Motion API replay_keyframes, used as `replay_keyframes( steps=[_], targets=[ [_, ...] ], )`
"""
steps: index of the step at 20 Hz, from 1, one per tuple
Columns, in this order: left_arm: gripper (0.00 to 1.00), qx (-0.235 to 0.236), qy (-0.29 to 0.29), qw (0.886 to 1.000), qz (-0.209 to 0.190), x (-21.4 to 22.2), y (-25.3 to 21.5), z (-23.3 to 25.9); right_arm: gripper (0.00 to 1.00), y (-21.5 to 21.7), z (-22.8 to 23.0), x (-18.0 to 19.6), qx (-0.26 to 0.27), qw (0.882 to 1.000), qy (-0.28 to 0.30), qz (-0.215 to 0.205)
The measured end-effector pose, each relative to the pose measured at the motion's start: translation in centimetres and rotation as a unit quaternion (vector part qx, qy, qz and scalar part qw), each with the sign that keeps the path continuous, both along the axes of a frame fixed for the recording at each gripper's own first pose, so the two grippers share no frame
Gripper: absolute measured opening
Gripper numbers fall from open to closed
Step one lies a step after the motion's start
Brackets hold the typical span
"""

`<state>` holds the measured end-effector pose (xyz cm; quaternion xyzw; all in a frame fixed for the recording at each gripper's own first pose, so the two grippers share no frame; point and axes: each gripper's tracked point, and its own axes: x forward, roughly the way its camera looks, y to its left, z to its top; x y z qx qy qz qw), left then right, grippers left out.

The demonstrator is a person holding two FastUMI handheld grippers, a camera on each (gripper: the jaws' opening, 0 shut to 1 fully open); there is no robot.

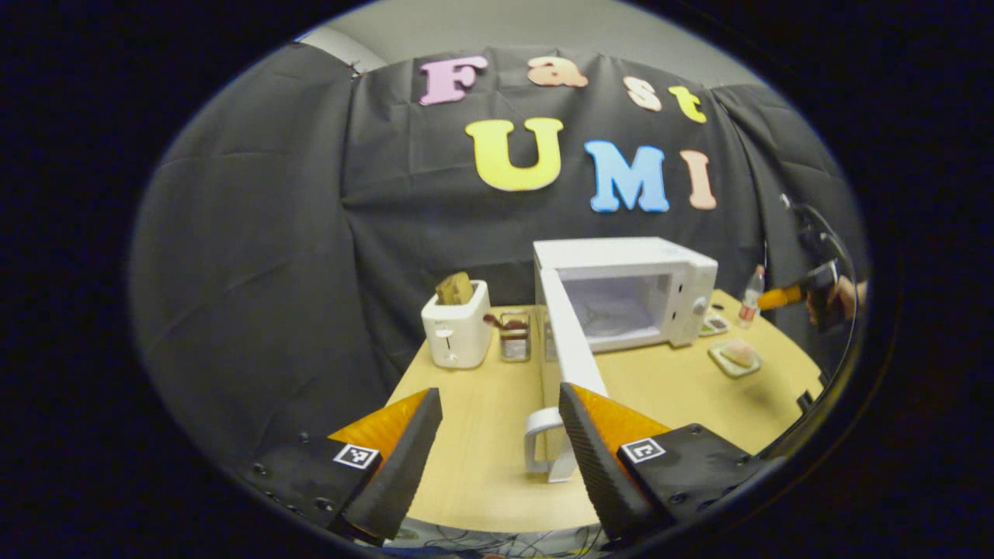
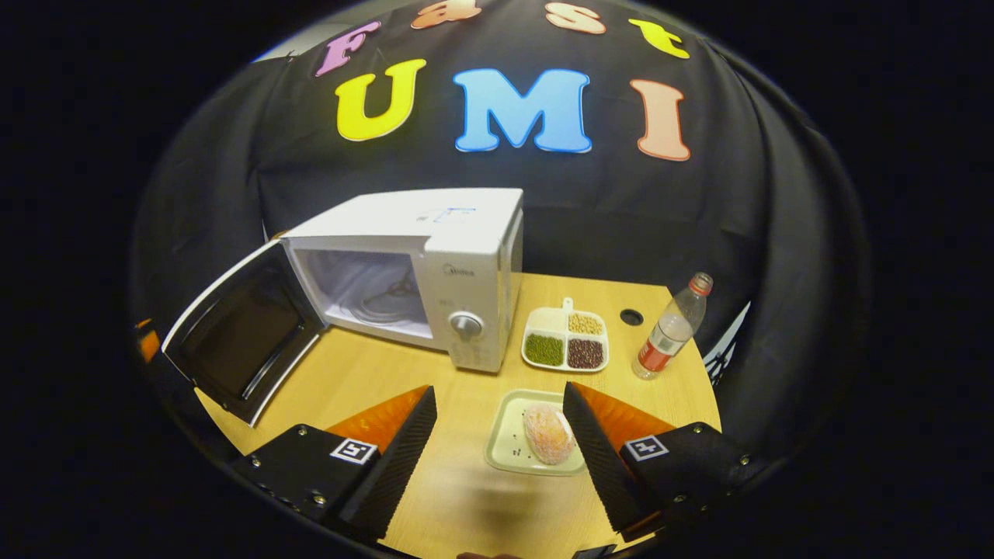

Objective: Open the microwave oven with the left hand, put the food in, and close the microwave oven.

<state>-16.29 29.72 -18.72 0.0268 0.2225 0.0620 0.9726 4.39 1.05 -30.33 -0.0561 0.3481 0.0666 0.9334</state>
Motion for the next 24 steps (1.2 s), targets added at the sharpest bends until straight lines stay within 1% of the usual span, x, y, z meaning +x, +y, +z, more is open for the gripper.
replay_keyframes(
  steps=[1, 2, 4, 5, 6, 7, 8, 9, 10, 11, 12, 13, 14, 15, 17, 18, 20, 21, 23, 24],
  targets=[
    [0.99, -0.001, -0.021, 1.0, 0.003, 0.7, -1.4, 2.0, 1.0, -0.7, -1.3, -0.1, 0.0, 1.0, 0.016, -0.002],
    [0.97, 0.002, -0.038, 0.999, 0.003, 1.4, -2.7, 3.7, 1.0, -1.3, -2.3, -0.1, -0.001, 1.0, 0.029, -0.004],
    [0.99, 0.01, -0.069, 0.998, -0.007, 3.2, -5.8, 7.1, 1.0, -2.7, -4.3, 0.3, -0.008, 0.999, 0.041, -0.007],
    [0.97, 0.013, -0.085, 0.996, -0.011, 4.3, -7.4, 8.8, 1.0, -3.4, -5.3, 0.6, -0.012, 0.999, 0.048, -0.008],
    [0.99, 0.015, -0.1, 0.995, -0.018, 5.4, -9.1, 10.4, 1.0, -4.0, -6.3, 0.7, -0.012, 0.998, 0.056, -0.008],
    [0.99, 0.015, -0.117, 0.993, -0.022, 6.3, -10.5, 11.9, 1.0, -4.4, -7.4, 0.9, -0.013, 0.998, 0.065, -0.009],
    [0.99, 0.015, -0.126, 0.991, -0.028, 6.9, -11.8, 12.9, 1.0, -4.8, -8.4, 1.0, -0.012, 0.997, 0.073, -0.009],
    [0.97, 0.018, -0.134, 0.99, -0.03, 7.4, -12.9, 13.8, 1.0, -5.2, -9.5, 1.1, -0.012, 0.996, 0.082, -0.009],
    [0.99, 0.016, -0.14, 0.99, -0.032, 7.8, -14.1, 14.6, 1.0, -5.3, -10.3, 1.3, -0.008, 0.996, 0.089, -0.008],
    [0.99, 0.01, -0.143, 0.989, -0.034, 8.0, -15.2, 15.3, 1.0, -5.7, -11.1, 1.4, -0.008, 0.996, 0.092, -0.011],
    [0.97, 0.004, -0.144, 0.989, -0.035, 8.4, -16.2, 15.5, 1.0, -6.0, -11.8, 1.7, -0.005, 0.995, 0.095, -0.012],
    [0.97, -0.002, -0.146, 0.989, -0.031, 8.6, -16.8, 16.0, 0.97, -6.0, -12.5, 1.9, -0.003, 0.995, 0.101, -0.014],
    [0.97, -0.006, -0.148, 0.989, -0.026, 8.7, -17.2, 16.1, 1.0, -6.3, -13.2, 2.0, 0.0, 0.994, 0.109, -0.015],
    [0.97, -0.006, -0.146, 0.989, -0.02, 8.9, -17.6, 16.0, 1.0, -6.3, -14.1, 1.8, 0.004, 0.993, 0.12, -0.016],
    [0.98, -0.002, -0.142, 0.99, 0.007, 9.1, -17.4, 15.2, 1.0, -6.4, -15.4, 1.7, 0.002, 0.991, 0.133, -0.009],
    [0.99, -0.01, -0.144, 0.989, 0.016, 9.4, -17.9, 15.0, 1.0, -6.7, -15.9, 1.8, -0.003, 0.991, 0.135, -0.006],
    [0.99, -0.015, -0.144, 0.989, 0.018, 9.7, -18.9, 14.7, 1.0, -6.7, -16.9, 1.5, 0.0, 0.989, 0.149, -0.003],
    [0.98, -0.008, -0.139, 0.99, 0.016, 9.8, -19.3, 14.3, 0.93, -6.7, -17.0, 1.4, 0.004, 0.988, 0.154, -0.003],
    [0.98, 0.004, -0.128, 0.992, 0.008, 10.1, -20.0, 13.8, 0.7, -6.7, -16.6, 1.4, 0.005, 0.988, 0.153, -0.002],
    [0.98, 0.007, -0.125, 0.992, 0.004, 10.4, -20.2, 13.7, 0.63, -6.9, -16.2, 1.4, -0.001, 0.988, 0.152, 0.001]
  ],
)
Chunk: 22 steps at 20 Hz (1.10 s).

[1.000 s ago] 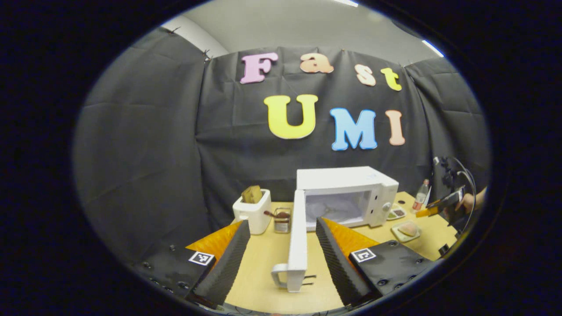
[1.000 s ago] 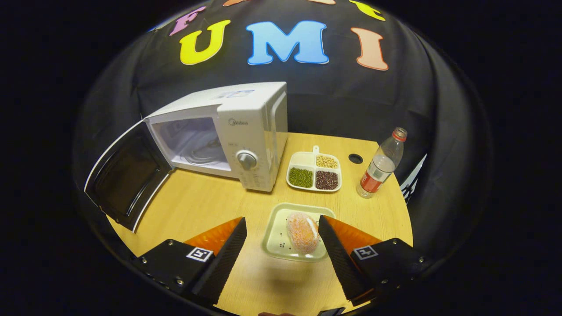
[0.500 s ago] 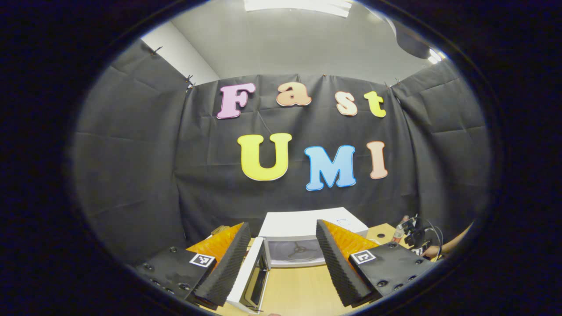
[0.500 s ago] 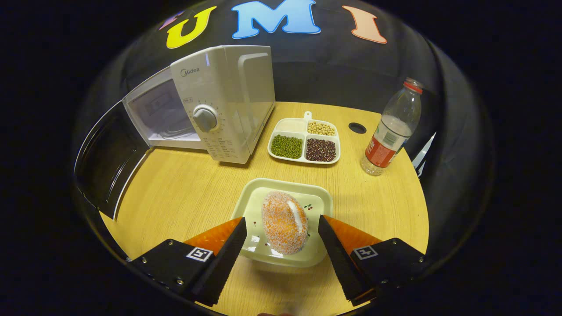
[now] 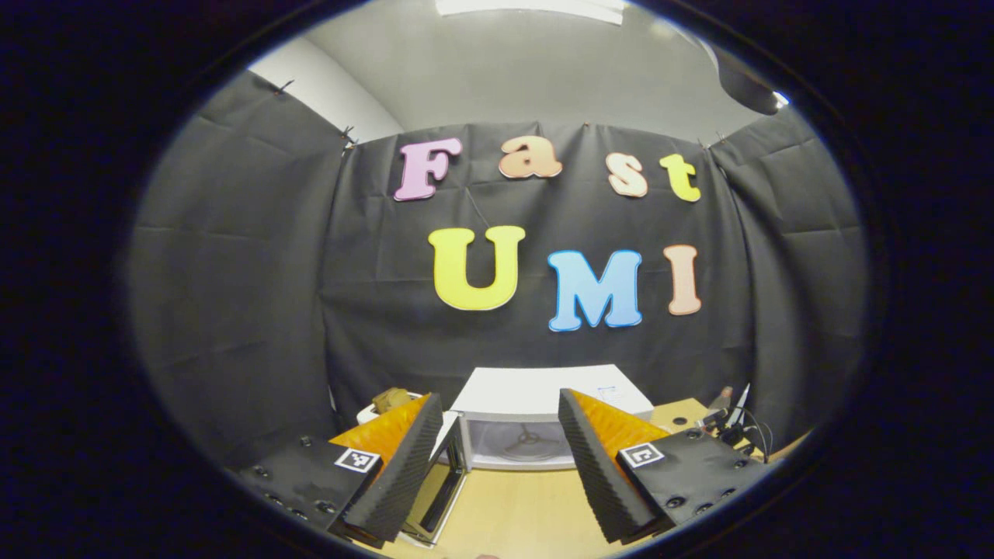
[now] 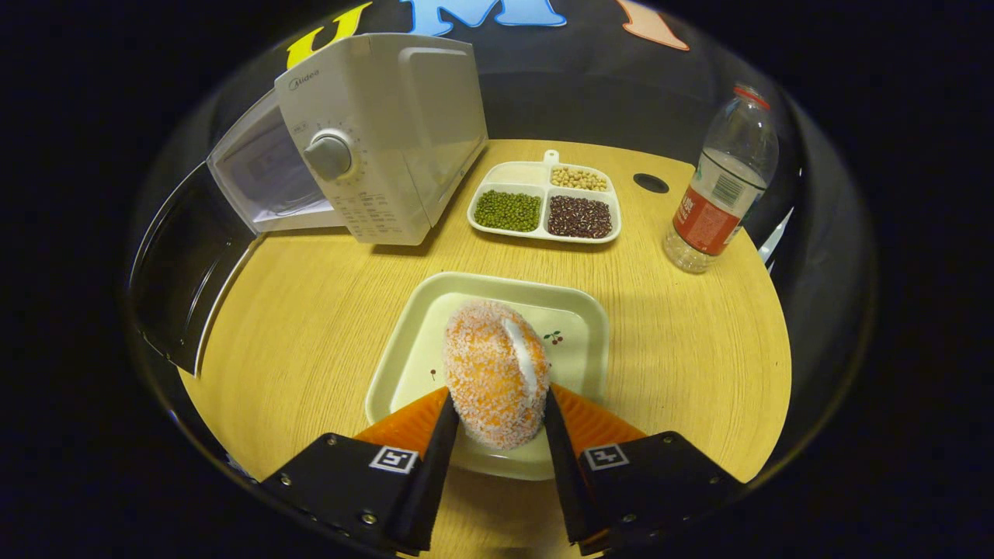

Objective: Open the microwave oven with the left hand, put the food in, and close the microwave oven.

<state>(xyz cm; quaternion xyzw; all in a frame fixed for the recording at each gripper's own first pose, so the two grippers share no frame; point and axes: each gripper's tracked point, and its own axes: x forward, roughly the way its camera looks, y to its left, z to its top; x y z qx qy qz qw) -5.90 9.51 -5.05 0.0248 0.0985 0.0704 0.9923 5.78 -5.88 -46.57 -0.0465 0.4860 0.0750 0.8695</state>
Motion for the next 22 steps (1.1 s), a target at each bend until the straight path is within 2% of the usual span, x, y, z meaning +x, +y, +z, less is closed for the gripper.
replay_keyframes(
  steps=[1, 2, 8, 9, 10, 13, 17, 22],
  targets=[
    [0.98, 0.001, -0.001, 1.0, -0.002, 0.2, -0.1, 0.0, 0.61, -0.3, 0.5, 0.0, -0.01, 1.0, -0.007, -0.002],
    [0.99, -0.001, -0.004, 1.0, -0.004, 0.4, -0.1, 0.2, 0.52, -0.4, 1.4, 0.0, -0.015, 1.0, -0.014, -0.001],
    [0.99, -0.012, -0.018, 1.0, -0.007, 1.3, 1.5, 0.6, 0.51, 2.4, 6.8, -0.9, -0.02, 0.998, -0.055, 0.027],
    [0.99, -0.013, -0.021, 1.0, -0.008, 1.4, 2.0, 0.7, 0.48, 3.2, 7.6, -1.2, -0.021, 0.997, -0.063, 0.032],
    [0.99, -0.013, -0.022, 1.0, -0.008, 1.4, 2.6, 0.7, 0.51, 4.1, 8.5, -1.3, -0.023, 0.996, -0.071, 0.04],
    [0.98, -0.007, -0.023, 1.0, -0.008, 1.3, 4.7, 0.9, 0.51, 7.2, 10.8, -1.6, -0.033, 0.992, -0.1, 0.074],
    [0.98, -0.01, -0.023, 1.0, -0.015, 0.7, 7.6, 0.8, 0.52, 11.6, 13.4, -1.5, -0.068, 0.979, -0.148, 0.125],
    [0.98, -0.023, -0.018, 1.0, -0.007, -0.1, 11.9, -0.2, 0.52, 16.6, 15.6, -0.7, -0.13, 0.953, -0.21, 0.178]
  ],
)
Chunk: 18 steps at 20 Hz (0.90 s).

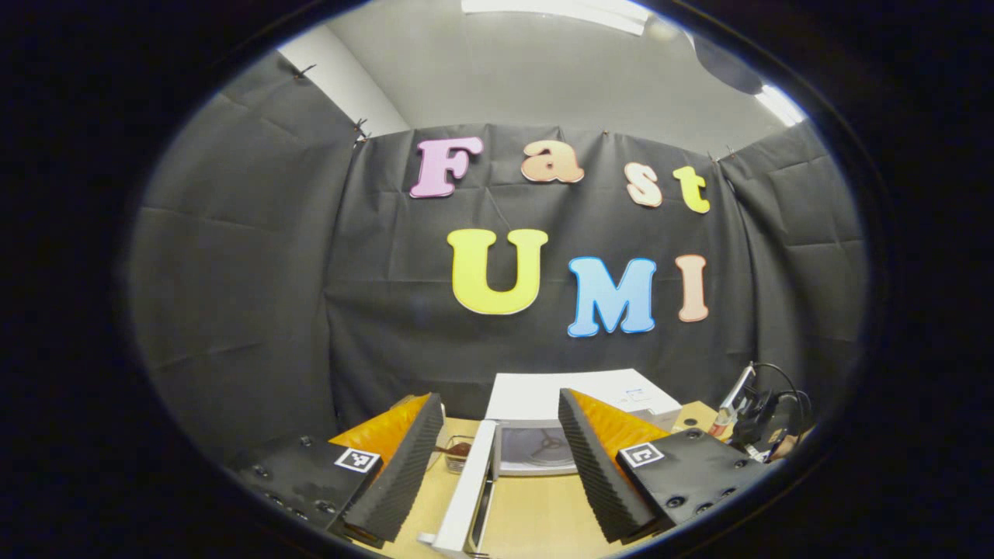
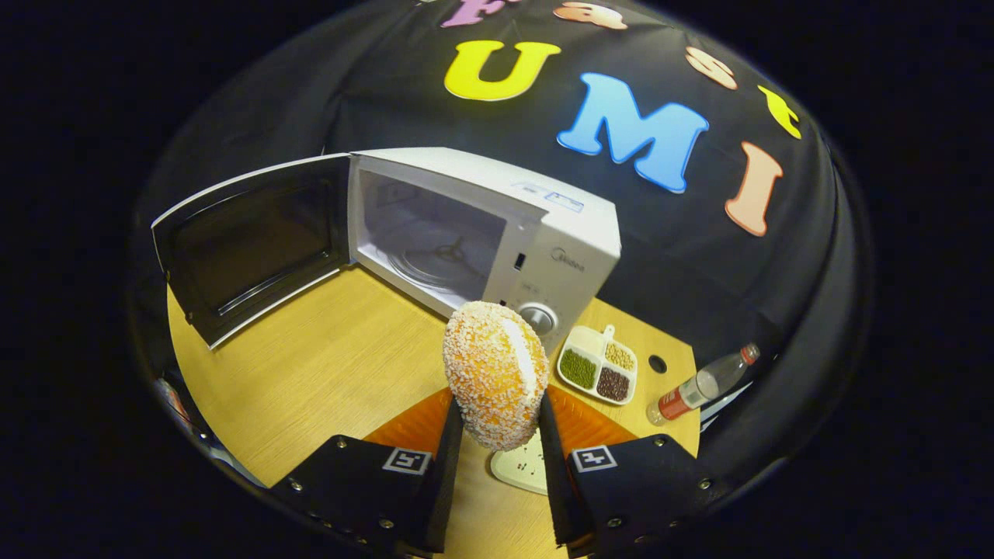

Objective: Open the microwave oven with the left hand, put the food in, and close the microwave oven.

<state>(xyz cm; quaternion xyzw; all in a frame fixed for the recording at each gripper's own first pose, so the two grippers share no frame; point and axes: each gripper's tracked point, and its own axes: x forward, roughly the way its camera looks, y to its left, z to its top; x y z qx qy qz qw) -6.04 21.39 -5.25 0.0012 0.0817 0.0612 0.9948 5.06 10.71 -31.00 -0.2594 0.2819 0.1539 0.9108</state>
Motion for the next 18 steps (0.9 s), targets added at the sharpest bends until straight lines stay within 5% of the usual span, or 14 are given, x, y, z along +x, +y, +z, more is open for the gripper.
replay_keyframes(
  steps=[6, 18],
  targets=[
    [0.99, 0.007, -0.001, 1.0, -0.004, -1.6, 3.3, 0.2, 0.52, 4.7, 1.0, 2.3, -0.063, 0.996, -0.052, 0.041],
    [0.97, 0.018, 0.022, 0.999, 0.041, -5.9, 8.7, -1.3, 0.52, 11.1, -1.6, 9.2, -0.237, 0.95, -0.138, 0.148]
  ],
)
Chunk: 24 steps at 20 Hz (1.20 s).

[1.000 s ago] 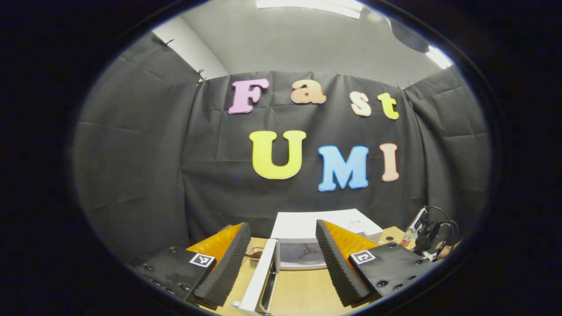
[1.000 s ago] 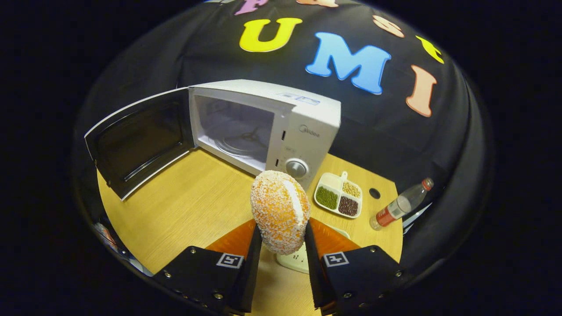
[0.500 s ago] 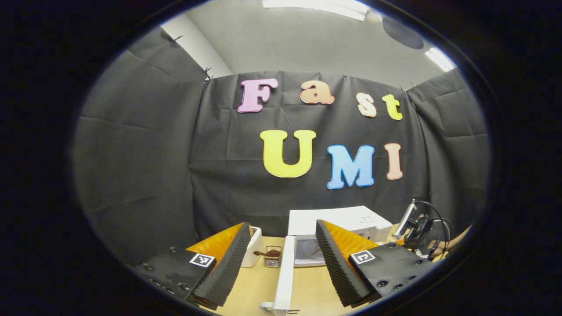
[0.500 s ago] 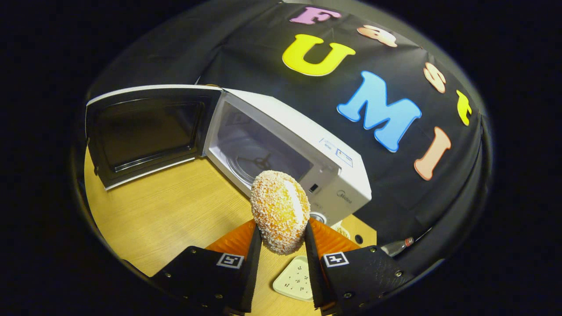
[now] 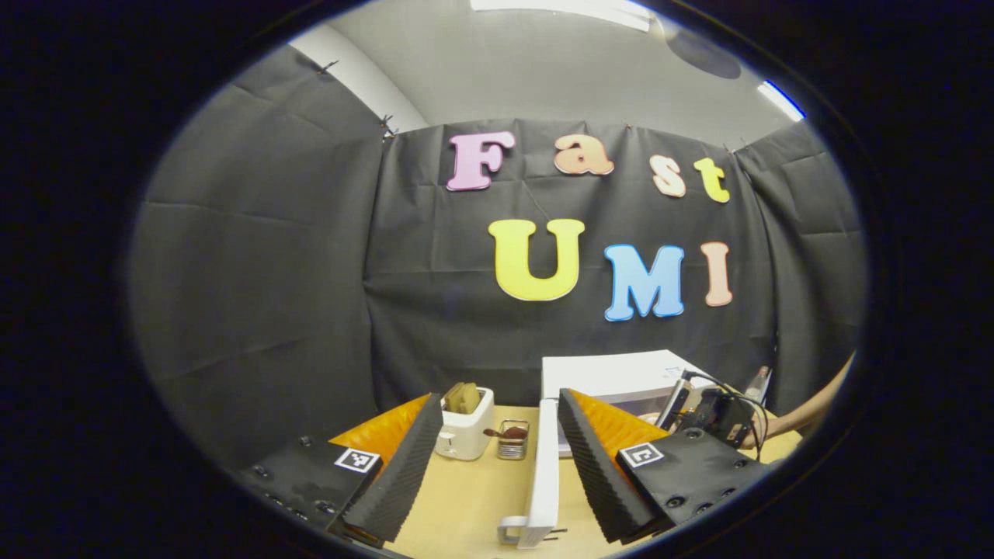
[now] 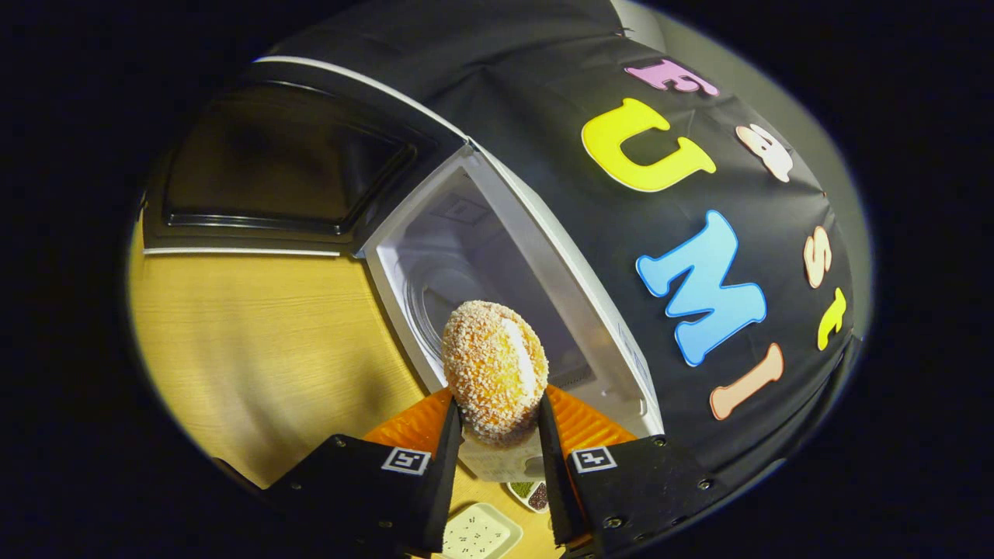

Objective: Open the microwave oven with the left hand, put the food in, and close the microwave oven.

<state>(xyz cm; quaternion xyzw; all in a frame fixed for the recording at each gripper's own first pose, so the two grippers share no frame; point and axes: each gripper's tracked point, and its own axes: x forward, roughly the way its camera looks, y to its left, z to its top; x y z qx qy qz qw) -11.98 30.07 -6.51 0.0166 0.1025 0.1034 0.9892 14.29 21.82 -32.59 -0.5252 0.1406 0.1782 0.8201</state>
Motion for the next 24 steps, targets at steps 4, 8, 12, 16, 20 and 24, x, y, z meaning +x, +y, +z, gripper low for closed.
replay_keyframes(
  steps=[4, 8, 12, 16, 20, 24],
  targets=[
    [0.96, 0.001, 0.009, 1.0, 0.021, -1.2, 1.5, -0.5, 0.52, 1.2, -1.9, 3.1, -0.043, 0.999, -0.009, 0.017],
    [0.98, -0.002, 0.015, 0.999, 0.033, -1.8, 2.1, -1.3, 0.52, 2.2, -3.7, 5.1, -0.075, 0.997, -0.012, 0.032],
    [0.98, 0.005, 0.03, 0.999, 0.042, -2.0, 2.3, -1.7, 0.52, 3.3, -5.0, 7.5, -0.1, 0.994, -0.025, 0.046],
    [0.95, 0.033, 0.044, 0.997, 0.056, -2.4, 2.5, -1.2, 0.51, 3.8, -6.1, 11.0, -0.109, 0.993, -0.029, 0.036],
    [0.98, 0.038, 0.052, 0.995, 0.073, -3.2, 2.8, -0.7, 0.51, 4.4, -7.5, 13.5, -0.114, 0.993, -0.024, 0.026],
    [0.99, 0.038, 0.048, 0.995, 0.081, -4.2, 2.5, 0.2, 0.53, 4.9, -8.0, 14.5, -0.133, 0.99, -0.033, 0.035]
  ],
)
